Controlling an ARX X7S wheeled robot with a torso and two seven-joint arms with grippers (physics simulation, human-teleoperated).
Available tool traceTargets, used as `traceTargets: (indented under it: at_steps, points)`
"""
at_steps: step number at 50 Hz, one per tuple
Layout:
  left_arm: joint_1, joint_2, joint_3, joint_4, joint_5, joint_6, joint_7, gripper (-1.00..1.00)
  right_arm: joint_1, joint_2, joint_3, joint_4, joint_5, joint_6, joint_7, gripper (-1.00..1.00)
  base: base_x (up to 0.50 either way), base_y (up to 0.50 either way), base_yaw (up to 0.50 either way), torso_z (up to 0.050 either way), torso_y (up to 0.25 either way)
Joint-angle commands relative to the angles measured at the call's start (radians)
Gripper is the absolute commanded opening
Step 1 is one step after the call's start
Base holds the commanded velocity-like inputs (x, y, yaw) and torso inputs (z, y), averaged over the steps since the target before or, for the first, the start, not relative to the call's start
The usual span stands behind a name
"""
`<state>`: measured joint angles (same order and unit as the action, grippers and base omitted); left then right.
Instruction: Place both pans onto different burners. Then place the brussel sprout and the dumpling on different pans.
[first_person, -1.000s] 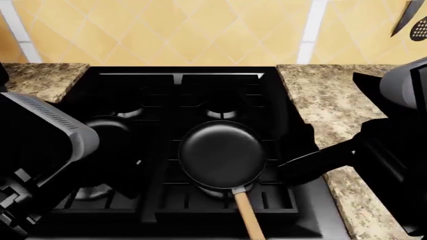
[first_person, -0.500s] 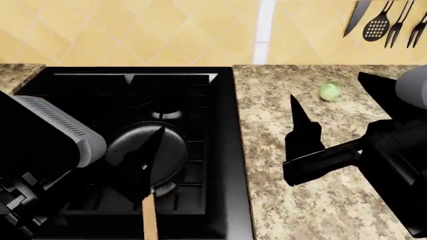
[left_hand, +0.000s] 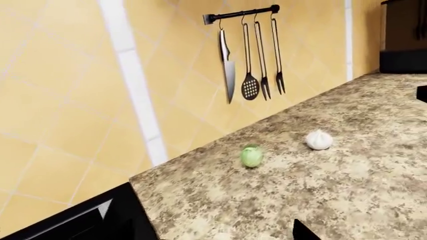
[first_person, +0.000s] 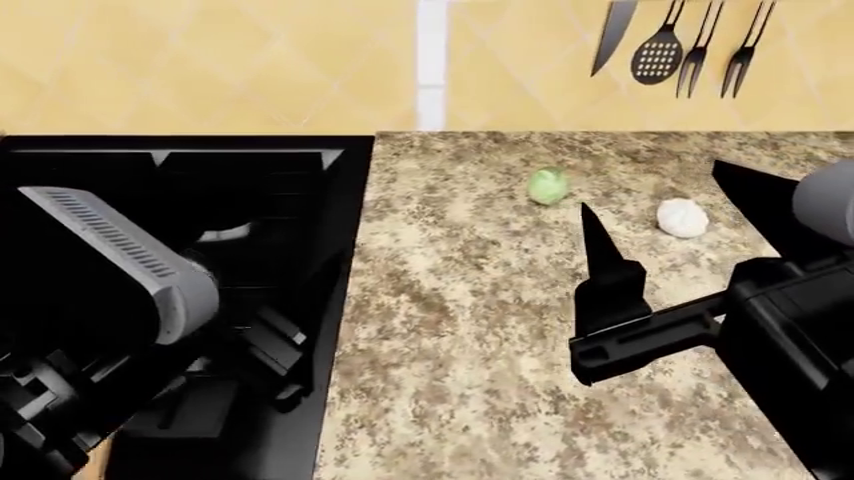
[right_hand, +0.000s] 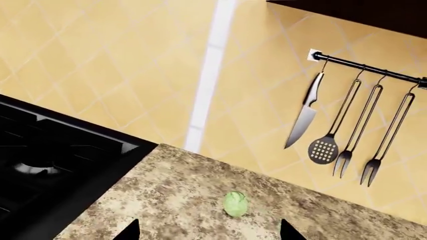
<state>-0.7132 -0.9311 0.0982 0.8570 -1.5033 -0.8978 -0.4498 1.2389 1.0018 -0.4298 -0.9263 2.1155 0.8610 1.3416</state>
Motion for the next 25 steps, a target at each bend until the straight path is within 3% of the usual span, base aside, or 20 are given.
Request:
traceTargets:
  at_steps: [1, 25]
  points:
    - [-0.005, 0.006, 0.001, -0.003, -0.002, 0.008, 0.006, 1.0, -0.024, 0.006, 0.006, -0.011, -0.013, -0.006, -0.013, 1.0, 0.03, -0.5, 0.0, 0.0, 0.0]
    - [0.0, 0.012, 0.001, -0.016, 0.005, 0.023, 0.019, 1.0, 0.015, -0.011, -0.029, -0.002, 0.007, 0.003, 0.008, 1.0, 0.03, -0.5, 0.0, 0.0, 0.0]
